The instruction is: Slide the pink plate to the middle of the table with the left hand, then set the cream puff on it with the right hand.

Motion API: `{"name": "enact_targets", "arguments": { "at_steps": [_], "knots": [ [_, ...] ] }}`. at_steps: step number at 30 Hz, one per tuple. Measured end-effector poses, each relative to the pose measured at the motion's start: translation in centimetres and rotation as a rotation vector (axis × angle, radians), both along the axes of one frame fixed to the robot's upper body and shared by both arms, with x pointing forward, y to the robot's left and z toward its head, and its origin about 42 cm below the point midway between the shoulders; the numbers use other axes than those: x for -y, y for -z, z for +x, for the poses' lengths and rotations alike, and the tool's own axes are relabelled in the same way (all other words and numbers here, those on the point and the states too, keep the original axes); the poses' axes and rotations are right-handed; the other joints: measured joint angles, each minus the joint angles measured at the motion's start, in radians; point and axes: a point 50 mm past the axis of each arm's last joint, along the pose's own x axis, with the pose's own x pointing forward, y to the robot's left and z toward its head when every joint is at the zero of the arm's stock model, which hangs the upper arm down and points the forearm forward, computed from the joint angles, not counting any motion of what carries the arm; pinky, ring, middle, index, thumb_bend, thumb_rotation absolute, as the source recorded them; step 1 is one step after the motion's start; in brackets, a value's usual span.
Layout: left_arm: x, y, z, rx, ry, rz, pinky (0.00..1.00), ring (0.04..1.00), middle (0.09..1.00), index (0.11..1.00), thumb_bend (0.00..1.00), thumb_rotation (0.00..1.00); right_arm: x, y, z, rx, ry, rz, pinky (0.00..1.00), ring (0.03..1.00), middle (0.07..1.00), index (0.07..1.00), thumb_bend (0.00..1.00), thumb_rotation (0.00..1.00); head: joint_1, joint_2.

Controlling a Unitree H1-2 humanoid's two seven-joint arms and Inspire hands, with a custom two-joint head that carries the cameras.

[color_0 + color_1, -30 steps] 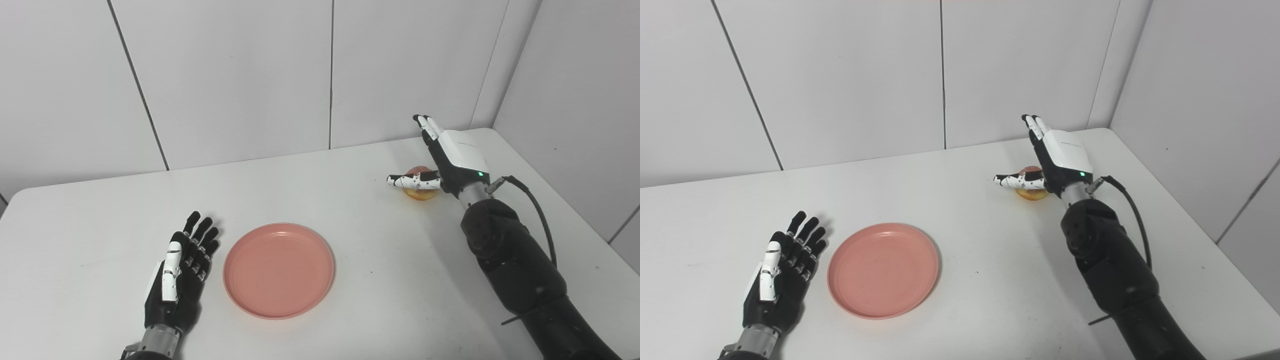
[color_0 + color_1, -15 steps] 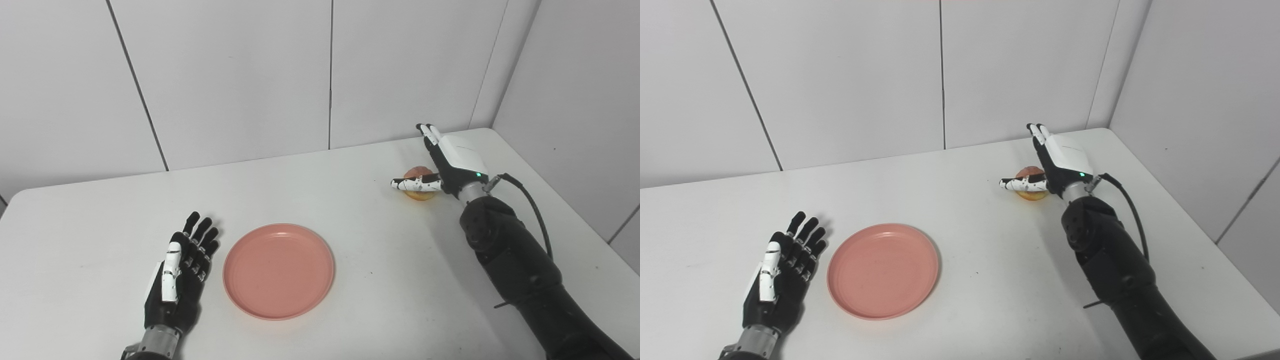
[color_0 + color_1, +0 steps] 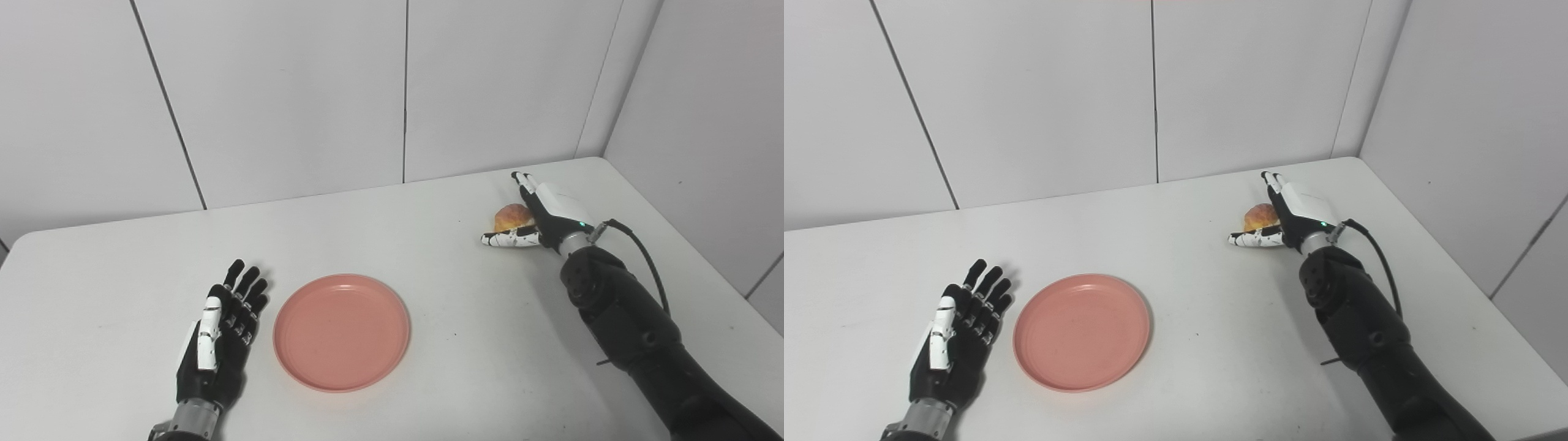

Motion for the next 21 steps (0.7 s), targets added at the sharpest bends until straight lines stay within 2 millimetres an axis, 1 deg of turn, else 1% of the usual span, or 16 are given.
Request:
{"name": "enact_targets", "arguments": {
  "at_steps": [6, 9, 12, 13, 18, 20, 21],
  "knots": [
    [0.0, 0.0, -0.1, 0.000, 0.000, 0.001, 1.00, 0.965, 0.966, 0.967, 0.37, 1.00, 0.4, 0.6, 0.4, -0.035, 0.013, 0.015, 0.80, 0.926, 0.998, 0.978, 0.96, 0.57, 0.003, 0.003],
    [0.0, 0.0, -0.1, 0.000, 0.000, 0.001, 0.99, 0.959, 0.961, 0.963, 0.38, 1.00, 0.5, 0.3, 0.7, -0.035, 0.018, 0.022, 0.79, 0.923, 0.996, 0.977, 0.96, 0.56, 0.003, 0.002],
    [0.0, 0.0, -0.1, 0.000, 0.000, 0.000, 0.99, 0.955, 0.960, 0.962, 0.37, 1.00, 0.5, 0.3, 1.0, -0.038, 0.023, 0.018, 0.73, 0.901, 0.985, 0.970, 0.94, 0.55, 0.003, 0.005],
    [0.0, 0.0, -0.1, 0.000, -0.001, 0.000, 0.99, 0.954, 0.959, 0.962, 0.37, 1.00, 0.5, 0.2, 1.2, -0.035, 0.025, 0.016, 0.73, 0.900, 0.985, 0.970, 0.94, 0.55, 0.003, 0.005],
    [0.0, 0.0, -0.1, 0.000, -0.001, 0.000, 0.99, 0.958, 0.961, 0.964, 0.38, 1.00, 0.7, -0.3, 1.8, -0.036, 0.034, 0.012, 0.65, 0.873, 0.970, 0.962, 0.93, 0.53, 0.006, 0.008],
    [0.0, 0.0, -0.1, 0.001, -0.001, 0.000, 0.99, 0.956, 0.959, 0.959, 0.38, 1.00, 0.6, -0.3, 1.9, -0.036, 0.034, 0.013, 0.63, 0.855, 0.951, 0.959, 0.89, 0.48, 0.009, 0.009],
    [0.0, 0.0, -0.1, 0.001, -0.001, 0.000, 0.99, 0.956, 0.959, 0.958, 0.38, 1.00, 0.6, -0.3, 1.9, -0.035, 0.034, 0.014, 0.63, 0.852, 0.949, 0.959, 0.88, 0.48, 0.009, 0.009]
  ]
}}
